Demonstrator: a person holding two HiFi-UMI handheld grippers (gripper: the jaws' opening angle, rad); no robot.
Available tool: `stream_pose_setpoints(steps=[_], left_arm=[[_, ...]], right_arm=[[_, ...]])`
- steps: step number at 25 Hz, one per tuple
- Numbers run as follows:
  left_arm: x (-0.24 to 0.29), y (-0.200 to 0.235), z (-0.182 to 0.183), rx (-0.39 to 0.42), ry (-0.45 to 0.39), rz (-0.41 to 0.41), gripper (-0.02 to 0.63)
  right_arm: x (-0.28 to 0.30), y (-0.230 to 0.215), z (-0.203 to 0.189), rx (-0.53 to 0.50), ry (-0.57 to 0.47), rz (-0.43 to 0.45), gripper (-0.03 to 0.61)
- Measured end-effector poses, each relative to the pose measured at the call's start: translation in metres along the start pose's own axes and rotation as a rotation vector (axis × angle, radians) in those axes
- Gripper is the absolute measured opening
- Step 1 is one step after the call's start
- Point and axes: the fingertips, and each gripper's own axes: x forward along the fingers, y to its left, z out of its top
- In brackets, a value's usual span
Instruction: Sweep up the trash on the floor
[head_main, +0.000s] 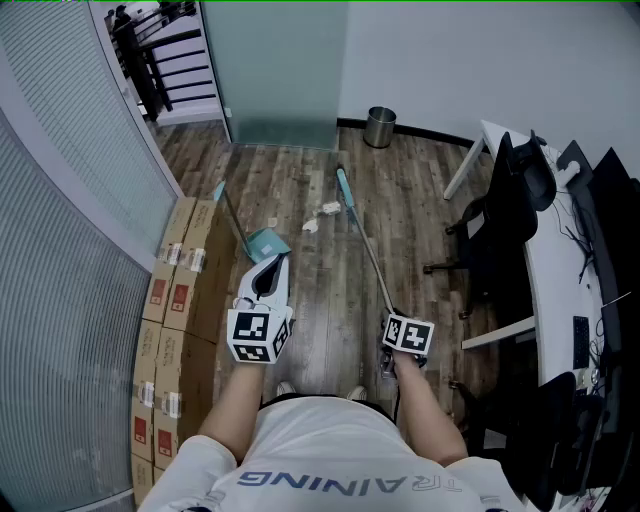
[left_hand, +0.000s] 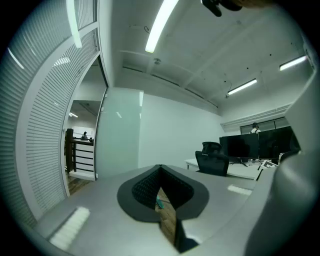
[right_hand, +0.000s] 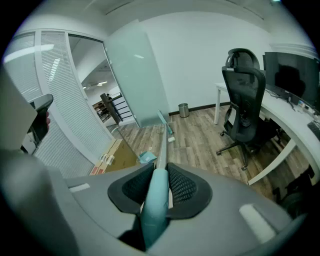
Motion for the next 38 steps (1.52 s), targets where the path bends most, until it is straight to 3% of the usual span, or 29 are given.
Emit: stream_pose_setpoints(steps=[16,24,32,38], left_arm=[[-0.025,0.046,-0.008,-0.02,0.008,-0.019,0.003],[-0.043,0.089,-0.012,-0.043,-0.003,-0.012,0.003],[-0.023,0.101,-0.028,-0.058,0.027,0.017,0.003],[0.022,0.111,-0.037,-0.051,0.071,0.085,0.003]], right_arm=[[-0.001,0.04,-0.025,0.032,0.002,-0.024,0.106],[0.011,0.061,-0.029,0.105,-0.026,-0.02,0.107],[0.034,0.05,-0.018,0.104,0.008,-0.017,0.107],[0.087,0.033,0.017,0.098,0.058,0.021,0.107]])
